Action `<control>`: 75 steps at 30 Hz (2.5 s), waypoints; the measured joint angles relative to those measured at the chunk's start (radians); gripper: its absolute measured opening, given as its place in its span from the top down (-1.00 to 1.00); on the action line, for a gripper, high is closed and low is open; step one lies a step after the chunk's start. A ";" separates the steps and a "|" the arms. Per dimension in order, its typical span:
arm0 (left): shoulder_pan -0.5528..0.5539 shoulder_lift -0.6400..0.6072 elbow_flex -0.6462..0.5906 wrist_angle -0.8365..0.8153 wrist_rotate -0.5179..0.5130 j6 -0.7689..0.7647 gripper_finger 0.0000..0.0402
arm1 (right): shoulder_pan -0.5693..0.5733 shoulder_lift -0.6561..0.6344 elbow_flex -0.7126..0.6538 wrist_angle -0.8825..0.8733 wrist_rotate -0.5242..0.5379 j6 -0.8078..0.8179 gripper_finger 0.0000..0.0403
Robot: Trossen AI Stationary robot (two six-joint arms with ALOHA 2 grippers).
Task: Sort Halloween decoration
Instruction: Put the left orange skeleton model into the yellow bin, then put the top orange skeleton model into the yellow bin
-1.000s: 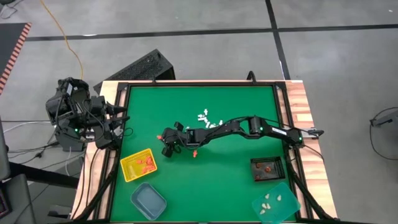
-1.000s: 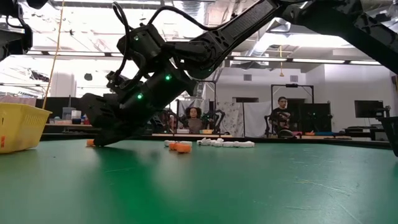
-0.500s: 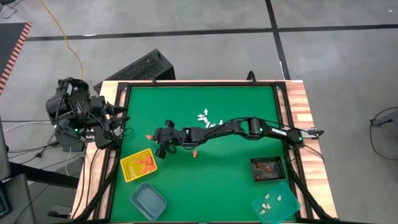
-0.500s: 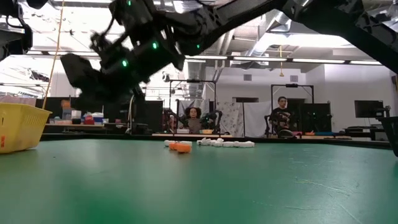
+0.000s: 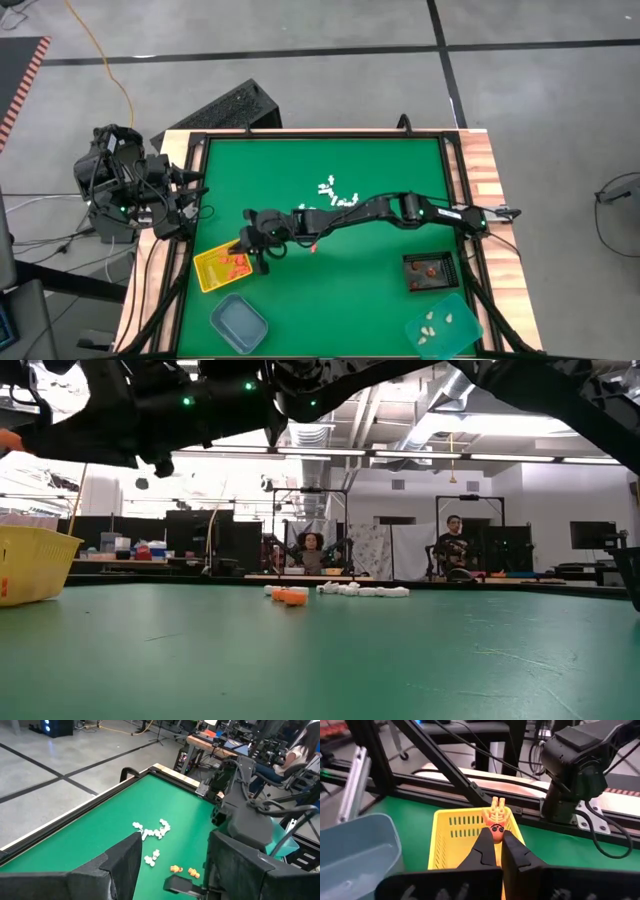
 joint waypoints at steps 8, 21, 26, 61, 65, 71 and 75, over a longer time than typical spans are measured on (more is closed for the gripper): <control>0.000 0.000 0.000 0.002 0.000 -0.020 -0.13 | -0.001 0.009 0.000 -0.023 -0.073 0.028 0.98; 0.000 0.000 0.000 0.002 -0.001 -0.038 -0.13 | 0.001 0.009 0.000 -0.089 -0.098 0.029 0.53; 0.000 0.000 0.000 0.003 -0.002 -0.044 -0.13 | 0.001 0.009 0.000 -0.124 -0.098 0.031 0.32; 0.000 0.000 0.000 0.006 0.002 -0.195 -0.13 | 0.010 -0.310 0.000 -1.295 0.276 0.999 0.01; 0.000 0.000 0.000 0.006 0.002 -0.238 -0.13 | 0.009 -0.226 0.000 -1.241 0.221 1.041 -0.04; 0.000 0.000 0.000 0.006 0.001 -0.272 -0.13 | -0.002 -0.143 -0.002 -1.228 0.172 1.045 -0.06; 0.000 0.000 0.000 0.005 -0.006 -0.273 -0.12 | -0.010 -0.124 0.000 -1.227 0.202 1.052 -0.06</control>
